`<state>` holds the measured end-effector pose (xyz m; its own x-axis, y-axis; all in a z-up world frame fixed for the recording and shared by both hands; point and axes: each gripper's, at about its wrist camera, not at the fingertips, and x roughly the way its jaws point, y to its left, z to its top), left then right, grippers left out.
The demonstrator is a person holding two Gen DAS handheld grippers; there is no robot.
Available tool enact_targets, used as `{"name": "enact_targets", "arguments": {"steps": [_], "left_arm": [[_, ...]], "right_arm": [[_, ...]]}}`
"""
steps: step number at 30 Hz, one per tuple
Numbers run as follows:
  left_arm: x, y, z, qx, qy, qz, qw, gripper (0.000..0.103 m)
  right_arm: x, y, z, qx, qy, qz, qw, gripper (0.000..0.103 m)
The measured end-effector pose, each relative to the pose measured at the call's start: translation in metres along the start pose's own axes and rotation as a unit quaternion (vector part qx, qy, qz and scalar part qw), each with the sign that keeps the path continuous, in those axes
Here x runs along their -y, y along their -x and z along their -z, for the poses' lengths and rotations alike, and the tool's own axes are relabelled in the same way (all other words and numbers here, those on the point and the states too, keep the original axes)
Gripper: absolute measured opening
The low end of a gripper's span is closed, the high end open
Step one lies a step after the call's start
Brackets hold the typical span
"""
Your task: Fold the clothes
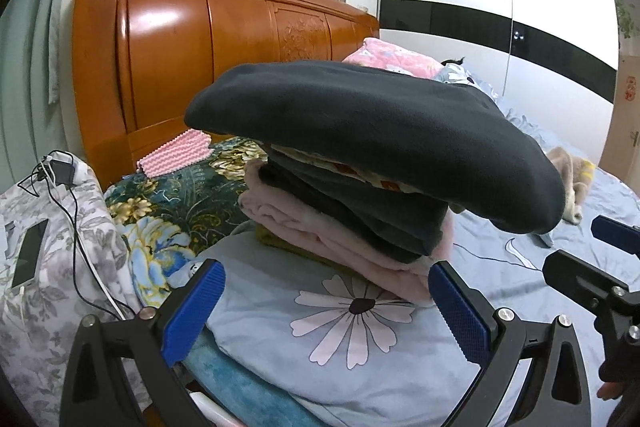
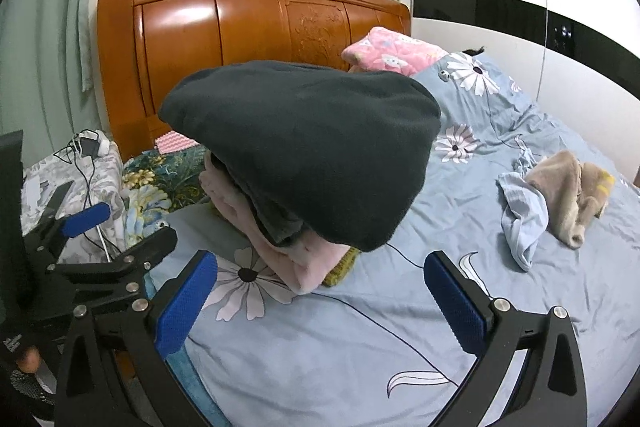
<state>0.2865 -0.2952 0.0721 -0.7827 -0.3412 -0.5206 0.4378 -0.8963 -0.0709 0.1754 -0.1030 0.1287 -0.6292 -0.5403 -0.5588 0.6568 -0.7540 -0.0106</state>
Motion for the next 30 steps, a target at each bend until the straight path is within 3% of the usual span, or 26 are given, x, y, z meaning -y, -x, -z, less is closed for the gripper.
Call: {"name": "enact_targets", "arguments": {"steps": [30], "left_arm": [[0.0092,0.0003,-0.0044,-0.012,0.003,-0.03,0.9995,0.103]], "right_arm": [[0.0066,-0.0047,-0.0009,-0.011,-0.013,0.0,1.0,0.103]]}}
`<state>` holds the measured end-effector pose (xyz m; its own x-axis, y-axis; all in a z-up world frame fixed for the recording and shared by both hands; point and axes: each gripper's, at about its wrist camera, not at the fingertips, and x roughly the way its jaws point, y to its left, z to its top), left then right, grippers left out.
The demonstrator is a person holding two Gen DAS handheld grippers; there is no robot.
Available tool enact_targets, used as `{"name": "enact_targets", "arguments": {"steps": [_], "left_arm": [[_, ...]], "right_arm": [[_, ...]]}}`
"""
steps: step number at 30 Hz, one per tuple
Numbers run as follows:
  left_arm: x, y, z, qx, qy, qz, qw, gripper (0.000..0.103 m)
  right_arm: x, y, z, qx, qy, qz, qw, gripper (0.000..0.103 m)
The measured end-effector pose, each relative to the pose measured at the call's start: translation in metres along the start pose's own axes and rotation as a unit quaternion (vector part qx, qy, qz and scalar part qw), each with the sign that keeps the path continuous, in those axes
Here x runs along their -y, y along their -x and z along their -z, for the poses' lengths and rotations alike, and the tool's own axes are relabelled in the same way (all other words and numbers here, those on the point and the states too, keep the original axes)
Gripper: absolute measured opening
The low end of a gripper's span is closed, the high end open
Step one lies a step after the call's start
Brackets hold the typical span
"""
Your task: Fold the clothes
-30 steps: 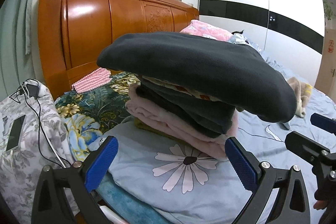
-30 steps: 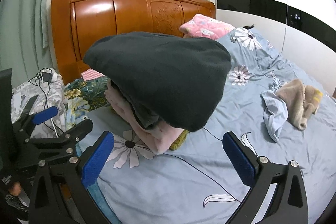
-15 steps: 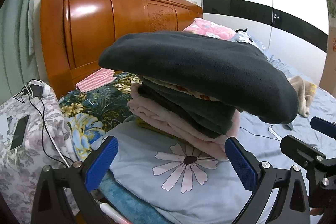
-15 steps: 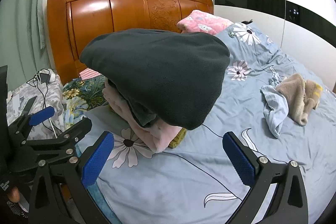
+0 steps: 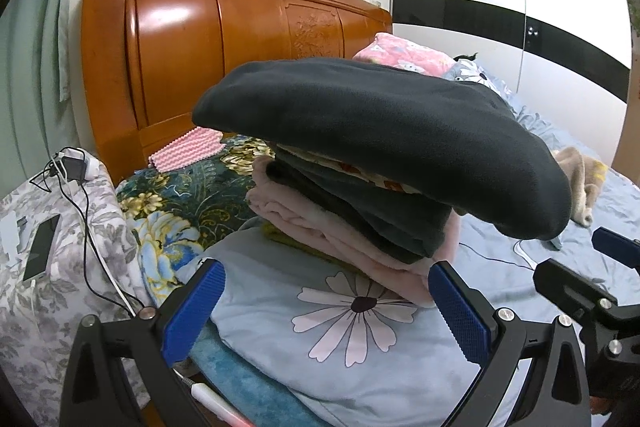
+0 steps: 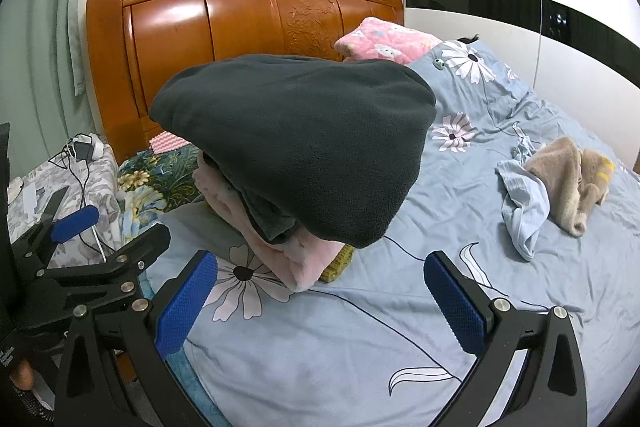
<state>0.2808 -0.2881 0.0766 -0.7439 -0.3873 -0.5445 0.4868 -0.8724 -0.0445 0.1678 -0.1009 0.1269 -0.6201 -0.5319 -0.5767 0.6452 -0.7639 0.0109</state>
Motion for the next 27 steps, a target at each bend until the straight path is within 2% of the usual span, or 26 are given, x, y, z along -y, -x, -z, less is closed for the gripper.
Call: {"name": "enact_targets", "arguments": {"steps": [27], "left_arm": [[0.0027,-0.0034,0.0031,-0.003,-0.005,0.001,1.0,0.103]], "right_arm": [[-0.0009,-0.0061,0.0015,-0.009,-0.001,0.005,1.0,0.103]]}}
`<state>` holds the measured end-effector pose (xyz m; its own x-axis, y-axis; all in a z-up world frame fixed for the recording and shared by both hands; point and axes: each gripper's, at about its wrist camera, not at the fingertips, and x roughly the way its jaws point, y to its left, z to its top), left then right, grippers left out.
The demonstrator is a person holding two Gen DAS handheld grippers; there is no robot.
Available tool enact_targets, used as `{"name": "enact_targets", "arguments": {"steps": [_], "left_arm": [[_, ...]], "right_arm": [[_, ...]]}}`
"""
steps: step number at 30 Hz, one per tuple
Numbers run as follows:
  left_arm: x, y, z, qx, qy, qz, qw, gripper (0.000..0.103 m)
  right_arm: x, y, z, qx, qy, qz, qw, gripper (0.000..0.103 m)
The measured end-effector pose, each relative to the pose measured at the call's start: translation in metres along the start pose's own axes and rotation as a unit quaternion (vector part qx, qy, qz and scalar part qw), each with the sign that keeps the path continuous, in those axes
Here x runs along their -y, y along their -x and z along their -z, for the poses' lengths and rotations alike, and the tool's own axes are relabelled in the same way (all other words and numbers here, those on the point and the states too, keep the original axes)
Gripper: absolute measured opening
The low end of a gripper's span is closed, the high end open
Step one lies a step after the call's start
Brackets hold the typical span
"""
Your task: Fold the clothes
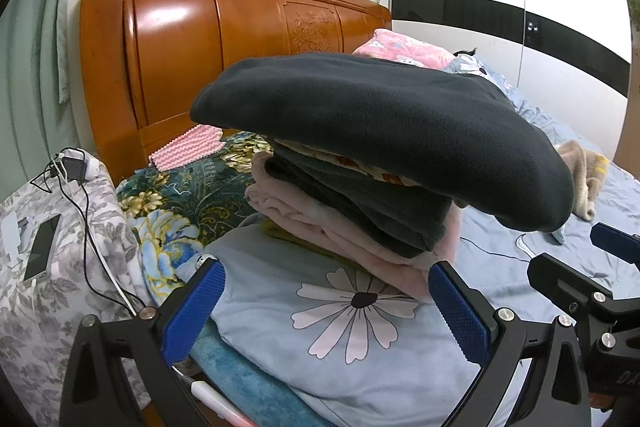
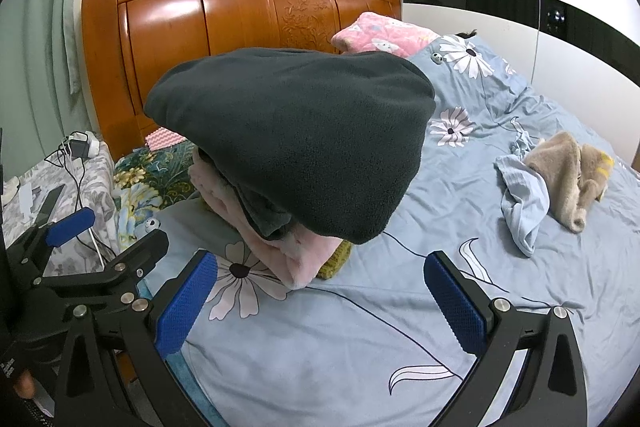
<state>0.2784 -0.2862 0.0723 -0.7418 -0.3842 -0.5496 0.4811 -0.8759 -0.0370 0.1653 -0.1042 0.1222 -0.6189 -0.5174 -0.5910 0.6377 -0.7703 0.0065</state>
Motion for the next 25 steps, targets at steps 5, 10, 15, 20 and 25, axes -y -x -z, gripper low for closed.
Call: {"name": "enact_targets", "arguments": {"steps": [5,10,15,20,25], "left_arm": [[-0.0001,-0.0007,0.0005,-0.002,0.001,0.001,1.0,0.103],[-0.0001,-0.0019,0.0009,-0.004,0.0,0.0,1.0,0.103],[-0.0004,-0.0031,0.0012,-0.006,0.0,0.0,1.0,0.103],[0.0002,-0.0035,0.0018,-0.006,-0.002,-0.002,1.0,0.103],[0.0004,-0.0031,0.0019,-0.004,-0.005,-0.004,1.0,0.103]], "right_arm": [[0.0004,0.0005,0.0,-0.001,0.0,-0.001,1.0,0.103],[0.0008,0.0005,0.0001,-0.002,0.0,-0.001,1.0,0.103],[0.0,-0.0003,-0.0005,-0.003,0.0,-0.001,1.0,0.103],[-0.0002,-0.0012,-0.0005,-0.004,0.0,0.0,1.0,0.103],[-0.0007,-0.0014,-0.0005,-0.004,0.0,0.0,1.0,0.103]]}}
